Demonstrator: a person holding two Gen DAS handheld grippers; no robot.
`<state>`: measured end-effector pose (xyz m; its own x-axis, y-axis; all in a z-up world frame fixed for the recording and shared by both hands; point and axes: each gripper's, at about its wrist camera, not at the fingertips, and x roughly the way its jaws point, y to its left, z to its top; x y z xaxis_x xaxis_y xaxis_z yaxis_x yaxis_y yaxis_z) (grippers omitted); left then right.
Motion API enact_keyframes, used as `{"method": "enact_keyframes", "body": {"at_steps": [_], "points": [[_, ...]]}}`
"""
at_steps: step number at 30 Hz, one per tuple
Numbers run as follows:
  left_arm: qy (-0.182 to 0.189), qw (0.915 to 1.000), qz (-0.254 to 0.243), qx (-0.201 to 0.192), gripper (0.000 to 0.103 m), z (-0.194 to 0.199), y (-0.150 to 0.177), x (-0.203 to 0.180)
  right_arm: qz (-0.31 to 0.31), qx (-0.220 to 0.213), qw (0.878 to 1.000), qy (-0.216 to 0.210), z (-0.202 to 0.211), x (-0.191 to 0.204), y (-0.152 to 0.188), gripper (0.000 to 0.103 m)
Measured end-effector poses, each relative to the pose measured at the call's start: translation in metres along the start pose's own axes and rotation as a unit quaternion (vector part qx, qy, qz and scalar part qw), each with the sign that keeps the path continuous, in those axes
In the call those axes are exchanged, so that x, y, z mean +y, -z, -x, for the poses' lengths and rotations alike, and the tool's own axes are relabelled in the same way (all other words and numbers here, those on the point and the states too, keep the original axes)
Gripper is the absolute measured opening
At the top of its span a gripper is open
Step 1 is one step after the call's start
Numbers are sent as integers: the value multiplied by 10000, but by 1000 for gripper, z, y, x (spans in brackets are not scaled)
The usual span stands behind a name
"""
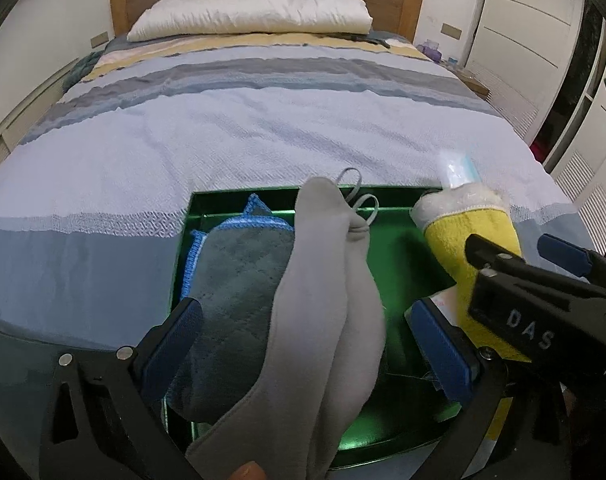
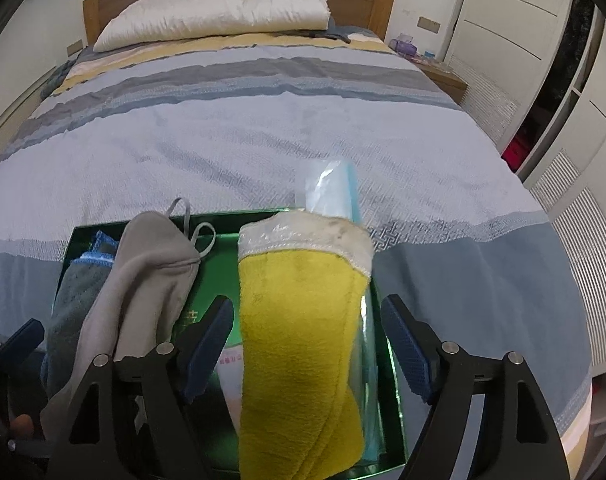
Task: Organize soft objects
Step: 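Open both tools to release the sock and towel into the tray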
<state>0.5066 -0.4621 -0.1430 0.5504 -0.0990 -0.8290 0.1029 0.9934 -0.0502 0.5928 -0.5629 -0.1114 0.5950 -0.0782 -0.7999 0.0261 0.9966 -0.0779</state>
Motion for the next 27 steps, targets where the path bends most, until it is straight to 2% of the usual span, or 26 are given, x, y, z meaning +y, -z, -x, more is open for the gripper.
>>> {"method": "enact_keyframes", "body": {"at_steps": [8,18,27], "points": [[-131,9998,62,-138,102,8,-4,6,-94,-48,9999,46,9,-8,0,77],[-180,9996,-115,-184,102,11,-2,-1,-246,-149,9996,77,23,-20,2,77],[-16,9998,-14,-208,102,18,0,-1,-429,-264,9986,133,31,-25,10,77]]}}
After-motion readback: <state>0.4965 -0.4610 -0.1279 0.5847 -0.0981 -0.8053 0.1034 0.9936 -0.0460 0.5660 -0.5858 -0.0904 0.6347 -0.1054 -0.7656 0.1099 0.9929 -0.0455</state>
